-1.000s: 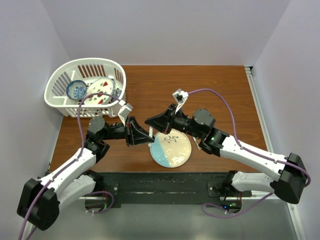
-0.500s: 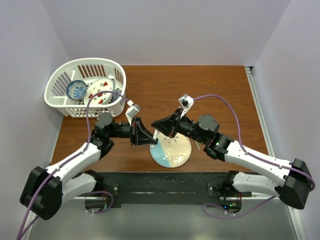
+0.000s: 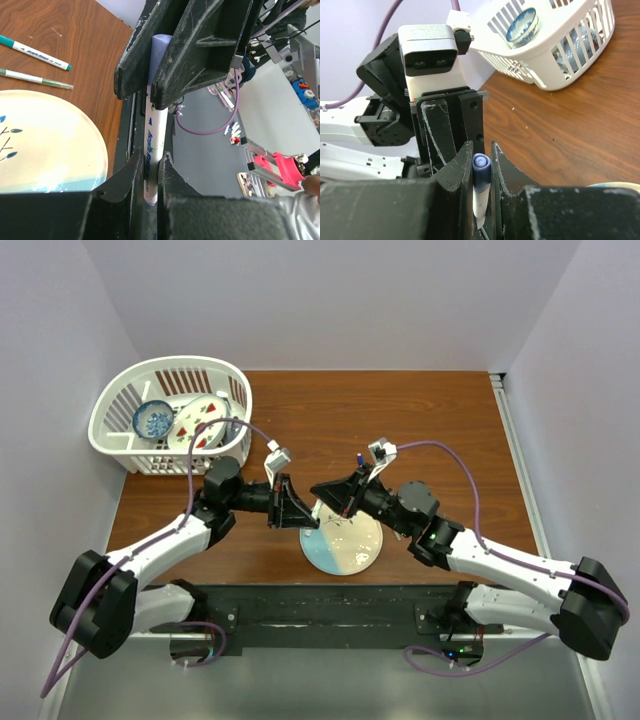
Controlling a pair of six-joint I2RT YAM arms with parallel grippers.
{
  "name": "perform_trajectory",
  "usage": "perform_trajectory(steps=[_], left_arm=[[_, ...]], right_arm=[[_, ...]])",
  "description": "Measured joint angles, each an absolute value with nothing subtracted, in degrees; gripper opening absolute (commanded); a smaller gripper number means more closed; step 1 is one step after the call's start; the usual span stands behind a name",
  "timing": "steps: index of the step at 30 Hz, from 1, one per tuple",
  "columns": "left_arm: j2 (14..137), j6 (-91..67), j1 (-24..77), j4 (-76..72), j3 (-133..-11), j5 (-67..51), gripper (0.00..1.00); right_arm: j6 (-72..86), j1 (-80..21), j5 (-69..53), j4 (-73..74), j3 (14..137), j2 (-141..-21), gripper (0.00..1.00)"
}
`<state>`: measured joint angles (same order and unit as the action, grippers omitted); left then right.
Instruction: Insert the pens into the pen caps
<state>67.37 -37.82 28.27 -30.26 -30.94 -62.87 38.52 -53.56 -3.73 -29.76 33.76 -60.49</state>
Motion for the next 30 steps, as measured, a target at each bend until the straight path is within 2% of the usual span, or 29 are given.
perform_trajectory(steps=[18, 30], left_arm=[[70.7, -37.7, 28.1, -28.4, -34.6, -65.0, 0.00], [72.5, -37.1, 25.1, -26.7, -38.4, -71.4, 0.00]], right_arm=[[40.1, -56.1, 4.1, -33.8, 32.6, -61.8, 0.00], [40.2, -59.9, 11.4, -35.3, 33.8, -62.3, 0.00]])
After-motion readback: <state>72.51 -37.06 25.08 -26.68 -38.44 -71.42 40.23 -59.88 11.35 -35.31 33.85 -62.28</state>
